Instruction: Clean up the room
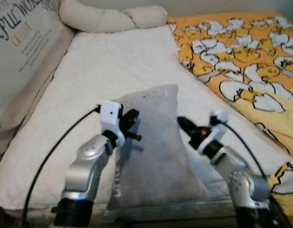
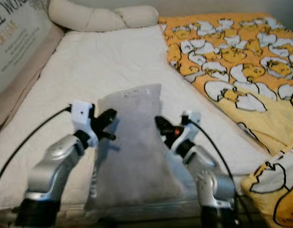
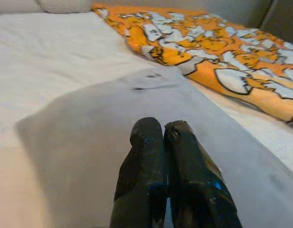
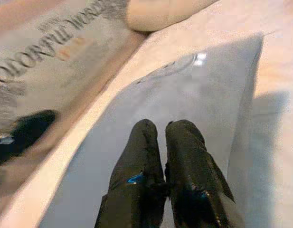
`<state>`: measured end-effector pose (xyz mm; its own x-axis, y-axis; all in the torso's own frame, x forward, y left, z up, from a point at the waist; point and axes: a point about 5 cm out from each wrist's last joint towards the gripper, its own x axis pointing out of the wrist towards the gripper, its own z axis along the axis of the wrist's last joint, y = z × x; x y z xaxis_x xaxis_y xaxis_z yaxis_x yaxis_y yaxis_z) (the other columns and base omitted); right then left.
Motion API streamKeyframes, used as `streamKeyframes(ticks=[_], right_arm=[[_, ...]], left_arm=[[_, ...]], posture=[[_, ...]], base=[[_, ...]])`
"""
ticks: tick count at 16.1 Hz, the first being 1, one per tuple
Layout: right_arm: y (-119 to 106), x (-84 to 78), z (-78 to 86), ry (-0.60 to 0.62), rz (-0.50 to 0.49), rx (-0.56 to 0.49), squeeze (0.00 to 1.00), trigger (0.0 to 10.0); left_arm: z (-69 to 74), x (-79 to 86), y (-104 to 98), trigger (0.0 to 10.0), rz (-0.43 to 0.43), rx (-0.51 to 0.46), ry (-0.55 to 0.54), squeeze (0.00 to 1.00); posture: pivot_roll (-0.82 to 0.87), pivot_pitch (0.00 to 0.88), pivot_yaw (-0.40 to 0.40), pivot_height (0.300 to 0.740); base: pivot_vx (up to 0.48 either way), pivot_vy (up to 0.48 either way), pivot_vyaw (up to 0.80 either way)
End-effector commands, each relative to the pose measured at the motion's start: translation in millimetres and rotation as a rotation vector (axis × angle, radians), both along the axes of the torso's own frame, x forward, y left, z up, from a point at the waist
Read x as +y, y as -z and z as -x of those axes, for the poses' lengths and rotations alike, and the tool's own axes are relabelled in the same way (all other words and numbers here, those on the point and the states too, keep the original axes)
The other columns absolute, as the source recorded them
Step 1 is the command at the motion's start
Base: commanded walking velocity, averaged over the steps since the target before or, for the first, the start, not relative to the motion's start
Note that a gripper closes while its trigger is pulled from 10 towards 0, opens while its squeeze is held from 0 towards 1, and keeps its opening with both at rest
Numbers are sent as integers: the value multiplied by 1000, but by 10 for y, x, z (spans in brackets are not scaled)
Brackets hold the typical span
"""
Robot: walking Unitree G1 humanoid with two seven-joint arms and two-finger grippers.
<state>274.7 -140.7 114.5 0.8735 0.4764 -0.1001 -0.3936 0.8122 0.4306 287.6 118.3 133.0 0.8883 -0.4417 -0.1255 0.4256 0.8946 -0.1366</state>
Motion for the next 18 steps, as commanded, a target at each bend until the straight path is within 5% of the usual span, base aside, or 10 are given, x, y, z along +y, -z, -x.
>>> streamKeyframes(ticks=[1, 5, 8, 9, 10, 11, 14, 18], right_arm=[[0, 32, 35, 8, 85, 13, 0, 10000], [-14, 13, 59, 100, 133, 27, 0, 10000], [43, -86, 56, 134, 98, 84, 0, 10000], [44, -113, 51, 147, 71, 85, 169, 10000], [40, -153, 39, 170, 43, 86, 573, 10000], [44, -226, 2, 174, 65, 78, 1000, 10000], [108, -386, -139, 153, 99, 94, 1000, 10000], [227, -489, -230, 77, -26, 152, 1000, 10000]], left_arm=[[20, 8, -28, 10000, -51, 2, -23, 0], [35, 88, -68, 10000, -88, -35, -103, 0], [42, 67, -37, 10000, -79, -4, -66, 0], [32, 67, -30, 10000, -72, 1, -56, 408], [13, 75, -16, 10000, -72, 12, -48, 792], [-23, 88, 9, 10000, -91, 14, -25, 1000], [-113, 165, 130, 10000, -52, 82, -5, 1000], [-130, 239, 271, 10000, 83, 155, 28, 1000]], posture=[[-14, 0, 75, 740], [2, 0, 66, 740], [9, 0, 62, 740], [9, 0, 63, 740], [6, 0, 66, 740], [2, 0, 72, 740], [-32, 0, 103, 740], [-16, 0, 94, 740]], base=[[0, 0, 0], [0, 0, 0], [0, 0, 0], [0, 0, 0], [0, 0, 0], [0, 0, 0], [0, 0, 0], [0, 0, 0]])
